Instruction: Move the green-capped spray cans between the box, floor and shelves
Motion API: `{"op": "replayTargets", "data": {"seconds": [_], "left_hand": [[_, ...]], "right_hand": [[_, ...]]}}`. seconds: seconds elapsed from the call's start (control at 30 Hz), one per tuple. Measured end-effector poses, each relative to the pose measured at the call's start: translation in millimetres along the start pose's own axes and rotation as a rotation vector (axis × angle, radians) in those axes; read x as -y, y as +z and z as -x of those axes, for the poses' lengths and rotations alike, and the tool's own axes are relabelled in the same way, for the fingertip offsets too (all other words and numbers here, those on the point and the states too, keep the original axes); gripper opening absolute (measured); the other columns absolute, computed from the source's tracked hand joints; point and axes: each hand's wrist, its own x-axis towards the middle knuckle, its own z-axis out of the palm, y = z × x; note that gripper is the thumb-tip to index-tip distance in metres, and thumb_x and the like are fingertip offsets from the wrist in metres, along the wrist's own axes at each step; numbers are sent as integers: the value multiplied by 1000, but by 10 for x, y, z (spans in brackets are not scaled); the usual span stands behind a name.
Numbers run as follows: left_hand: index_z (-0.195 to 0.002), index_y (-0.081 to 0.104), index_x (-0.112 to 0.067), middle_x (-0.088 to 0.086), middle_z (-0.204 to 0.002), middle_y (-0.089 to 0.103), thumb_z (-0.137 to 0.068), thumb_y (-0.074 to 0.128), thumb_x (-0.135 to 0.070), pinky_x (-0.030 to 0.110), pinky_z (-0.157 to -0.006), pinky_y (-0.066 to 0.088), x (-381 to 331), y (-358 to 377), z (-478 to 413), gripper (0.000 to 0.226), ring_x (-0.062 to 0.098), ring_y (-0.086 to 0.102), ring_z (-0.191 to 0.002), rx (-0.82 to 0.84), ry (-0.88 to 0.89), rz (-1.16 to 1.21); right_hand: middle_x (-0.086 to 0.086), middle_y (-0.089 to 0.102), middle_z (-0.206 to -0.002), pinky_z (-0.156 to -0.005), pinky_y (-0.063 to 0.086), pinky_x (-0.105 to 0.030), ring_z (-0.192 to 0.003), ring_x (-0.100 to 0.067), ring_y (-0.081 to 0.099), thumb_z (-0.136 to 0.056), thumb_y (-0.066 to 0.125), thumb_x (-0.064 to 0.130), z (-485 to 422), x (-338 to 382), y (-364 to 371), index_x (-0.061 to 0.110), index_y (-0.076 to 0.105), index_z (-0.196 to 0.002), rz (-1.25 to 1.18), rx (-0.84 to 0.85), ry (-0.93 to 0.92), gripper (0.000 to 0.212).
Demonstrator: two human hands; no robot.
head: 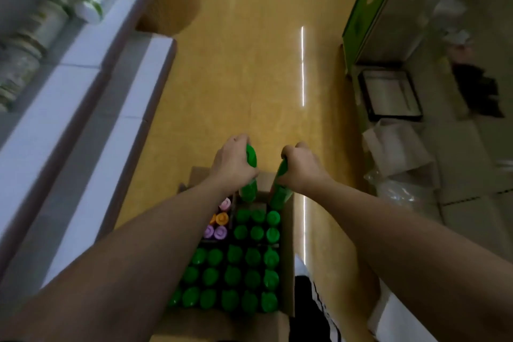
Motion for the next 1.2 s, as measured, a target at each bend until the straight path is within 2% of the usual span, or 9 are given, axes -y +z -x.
{"op": "replayTargets", "data": {"seconds": [0.17, 0.33, 0.57, 0.7, 0.8, 0.9, 1.0, 1.13, 1.2], "left_hand": [[-99, 41, -23, -1, -107, 39, -82, 79, -19, 30, -68, 34, 414, 1088, -554, 42, 21, 46, -92, 8, -80, 58], [-107, 50, -21, 4, -115, 43, -78, 81, -25, 30, -78, 34, 860, 1902, -931, 42, 20, 44, -96, 34, -137, 72], [-105, 60, -8, 11, -100, 59, -70, 73, -35, 30, -67, 35, 887, 2159, -1415, 46, 25, 53, -83, -37, 121, -16], [-97, 60, -8, 7, -94, 57, -66, 71, -37, 27, -64, 34, 992, 2045, -1517, 43, 19, 50, -80, -112, 72, 21], [-96, 59, -8, 8, -94, 55, -66, 72, -37, 28, -65, 37, 1005, 2015, -1412, 44, 19, 49, -78, -87, 40, 53], [-94, 60, -6, 12, -93, 55, -65, 68, -41, 30, -65, 39, 1009, 2089, -1297, 46, 26, 52, -76, -70, 43, 74], [-96, 59, -8, 7, -97, 51, -67, 79, -31, 28, -68, 33, 1096, 2241, -1245, 42, 24, 51, -80, -40, 0, 71], [-103, 56, -16, 0, -110, 49, -71, 84, -27, 32, -82, 40, 1318, 2601, -1227, 44, 21, 52, -97, 128, -79, 66], [-105, 57, -20, -5, -112, 47, -69, 87, -26, 40, -97, 43, 1457, 2812, -1229, 47, 24, 54, -107, 177, -115, 79]], "right_hand": [[-10, 44, -111, -73, 50, -35, -95, -28, 53, -81, 77, 22, -712, -612, 891, 12, 55, -112, -21, 18, -25, 39], [-12, 45, -115, -74, 50, -37, -98, -32, 55, -82, 74, 20, -1342, -1005, 1678, 11, 57, -117, -63, 80, -13, 40], [-12, 53, -112, -80, 53, -36, -99, -30, 56, -78, 73, 10, -1616, -1270, 2572, 9, 66, -115, -79, 247, -18, 38], [-13, 51, -114, -84, 55, -44, -103, -34, 55, -77, 71, 10, -1563, -1285, 2659, 10, 63, -120, -76, 259, -11, 44], [-12, 51, -114, -88, 55, -47, -101, -34, 56, -76, 74, 11, -1610, -1242, 2549, 10, 64, -119, -75, 266, 11, 44], [-11, 50, -112, -83, 55, -41, -97, -32, 57, -76, 75, 12, -1674, -1219, 2436, 9, 66, -113, -68, 271, 21, 38], [-11, 51, -112, -79, 54, -36, -95, -30, 57, -76, 75, 12, -1719, -1239, 2450, 9, 66, -113, -56, 281, 13, 39], [-11, 53, -114, -86, 55, -45, -99, -30, 57, -75, 75, 16, -1750, -1296, 2655, 11, 63, -116, -52, 310, -10, 43], [-11, 54, -116, -86, 52, -40, -102, -28, 56, -76, 76, 20, -1776, -1354, 2787, 12, 63, -115, -43, 337, -33, 42]]}}
